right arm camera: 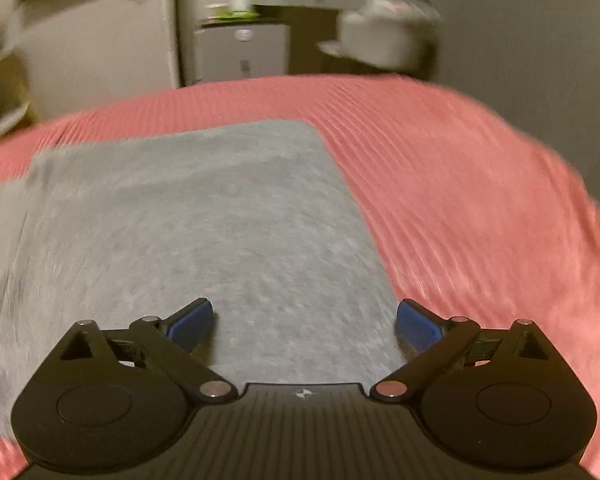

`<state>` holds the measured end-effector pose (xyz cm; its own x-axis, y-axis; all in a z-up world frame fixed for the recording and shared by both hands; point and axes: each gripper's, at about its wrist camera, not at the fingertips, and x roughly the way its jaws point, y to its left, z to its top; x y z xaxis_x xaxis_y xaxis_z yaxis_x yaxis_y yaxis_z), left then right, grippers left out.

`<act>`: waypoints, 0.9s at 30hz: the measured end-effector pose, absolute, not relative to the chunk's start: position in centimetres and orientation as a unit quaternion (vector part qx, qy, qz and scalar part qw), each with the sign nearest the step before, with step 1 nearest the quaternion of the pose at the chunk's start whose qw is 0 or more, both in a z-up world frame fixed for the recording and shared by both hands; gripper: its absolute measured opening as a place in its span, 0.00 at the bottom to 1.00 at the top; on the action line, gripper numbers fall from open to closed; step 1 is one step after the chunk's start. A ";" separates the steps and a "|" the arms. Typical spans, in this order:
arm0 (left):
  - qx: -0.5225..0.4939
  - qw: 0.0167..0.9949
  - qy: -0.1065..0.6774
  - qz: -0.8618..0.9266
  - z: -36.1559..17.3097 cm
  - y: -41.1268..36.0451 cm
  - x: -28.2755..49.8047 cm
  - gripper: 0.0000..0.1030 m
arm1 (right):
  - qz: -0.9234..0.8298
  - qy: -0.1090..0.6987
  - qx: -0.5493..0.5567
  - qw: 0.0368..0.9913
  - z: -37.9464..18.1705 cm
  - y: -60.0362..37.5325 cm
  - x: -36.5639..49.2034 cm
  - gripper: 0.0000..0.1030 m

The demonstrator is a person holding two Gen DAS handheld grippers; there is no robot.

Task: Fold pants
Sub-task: 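Grasp the cuffed leg hems with the left tool and lift them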

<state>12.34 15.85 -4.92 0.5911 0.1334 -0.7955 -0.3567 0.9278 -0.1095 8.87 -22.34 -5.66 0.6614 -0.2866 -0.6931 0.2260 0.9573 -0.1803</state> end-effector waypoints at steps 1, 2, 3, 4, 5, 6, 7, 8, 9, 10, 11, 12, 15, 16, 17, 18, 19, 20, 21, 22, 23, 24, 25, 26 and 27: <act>-0.142 0.880 0.428 0.148 -4.8 17.0 12.4 0.80 | -0.132 0.388 -0.076 0.909 -5.8 -21.1 9.1 0.96; -0.160 0.876 0.425 0.161 -4.8 18.4 12.4 0.80 | -0.117 0.389 -0.120 0.906 -6.1 -19.6 9.2 0.96; -0.182 0.870 0.421 0.180 -4.8 20.0 12.4 0.81 | -0.103 0.386 -0.165 0.902 -6.5 -18.1 9.2 0.96; -0.202 0.865 0.415 0.195 -4.8 21.4 12.2 0.81 | -0.096 0.379 -0.196 0.899 -6.7 -17.0 9.1 0.96; -0.227 0.859 0.407 0.210 -4.9 23.0 11.9 0.81 | -0.085 0.368 -0.224 0.899 -6.8 -16.1 8.7 0.96; -0.247 0.854 0.401 0.220 -4.9 24.3 11.7 0.82 | -0.066 0.360 -0.232 0.901 -6.8 -15.6 8.4 0.96; -0.270 0.849 0.393 0.228 -5.0 25.5 11.5 0.82 | -0.036 0.356 -0.224 0.907 -6.6 -15.4 8.0 0.96; -0.289 0.845 0.386 0.230 -5.2 26.7 11.3 0.82 | -0.005 0.354 -0.206 0.912 -6.3 -15.6 7.7 0.96; -0.307 0.842 0.380 0.229 -5.3 27.7 11.2 0.82 | 0.015 0.355 -0.190 0.915 -6.1 -15.9 7.5 0.96; -0.319 0.839 0.378 0.225 -5.5 28.4 11.3 0.82 | 0.021 0.358 -0.177 0.917 -6.0 -16.2 7.6 0.96; -0.331 0.838 0.377 0.216 -5.7 29.1 11.4 0.82 | 0.015 0.363 -0.167 0.916 -6.1 -16.6 7.7 0.96; -0.347 0.833 0.379 0.205 -6.2 29.7 11.6 0.82 | 0.010 0.369 -0.157 0.916 -6.1 -17.0 7.9 0.96; -0.409 0.811 0.379 0.177 -7.7 31.0 11.7 0.82 | 0.001 0.383 -0.114 0.916 -6.1 -18.5 8.5 0.96; -0.428 0.804 0.376 0.169 -8.1 31.3 11.7 0.82 | -0.002 0.387 -0.102 0.916 -6.1 -18.9 8.6 0.96; -0.441 0.801 0.370 0.166 -8.4 31.5 11.8 0.83 | -0.005 0.391 -0.086 0.916 -6.0 -19.3 8.8 0.96; -0.446 0.801 0.363 0.164 -8.6 31.6 12.0 0.84 | -0.005 0.395 -0.073 0.916 -6.0 -19.5 9.1 0.96; -0.446 0.804 0.359 0.160 -8.7 31.6 12.3 0.85 | -0.006 0.397 -0.059 0.916 -6.0 -19.8 9.2 0.96; -0.445 0.807 0.355 0.156 -8.9 31.6 12.8 0.86 | -0.008 0.400 -0.046 0.915 -6.0 -20.2 9.2 0.96; -0.442 0.811 0.351 0.152 -9.0 31.6 13.1 0.86 | -0.010 0.401 -0.038 0.915 -6.3 -20.6 9.5 0.96; -0.441 0.816 0.345 0.145 -9.0 31.7 13.6 0.86 | -0.011 0.402 -0.028 0.915 -6.4 -20.9 9.6 0.96; -0.442 0.821 0.337 0.134 -9.0 31.6 14.0 0.85 | -0.011 0.403 -0.022 0.915 -6.5 -20.9 9.7 0.96; -0.443 0.823 0.333 0.129 -9.1 31.7 14.1 0.80 | -0.012 0.403 -0.019 0.915 -6.6 -20.9 9.7 0.96; -0.442 0.822 0.334 0.130 -9.4 31.7 14.7 0.76 | -0.011 0.402 -0.017 0.915 -6.6 -20.9 9.7 0.96; -0.436 0.824 0.337 0.136 -9.5 31.7 15.2 0.71 | -0.012 0.400 -0.014 0.916 -6.6 -21.0 9.7 0.96; -0.425 0.830 0.332 0.140 -9.6 31.5 15.5 0.64 | -0.012 0.400 -0.011 0.917 -6.6 -21.0 9.8 0.96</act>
<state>15.47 31.47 -9.56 0.7402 -0.0489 -0.6707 -0.5153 0.5995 -0.6124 9.82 -21.02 -6.63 0.6803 -0.0313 -0.7323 0.0143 0.9995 -0.0295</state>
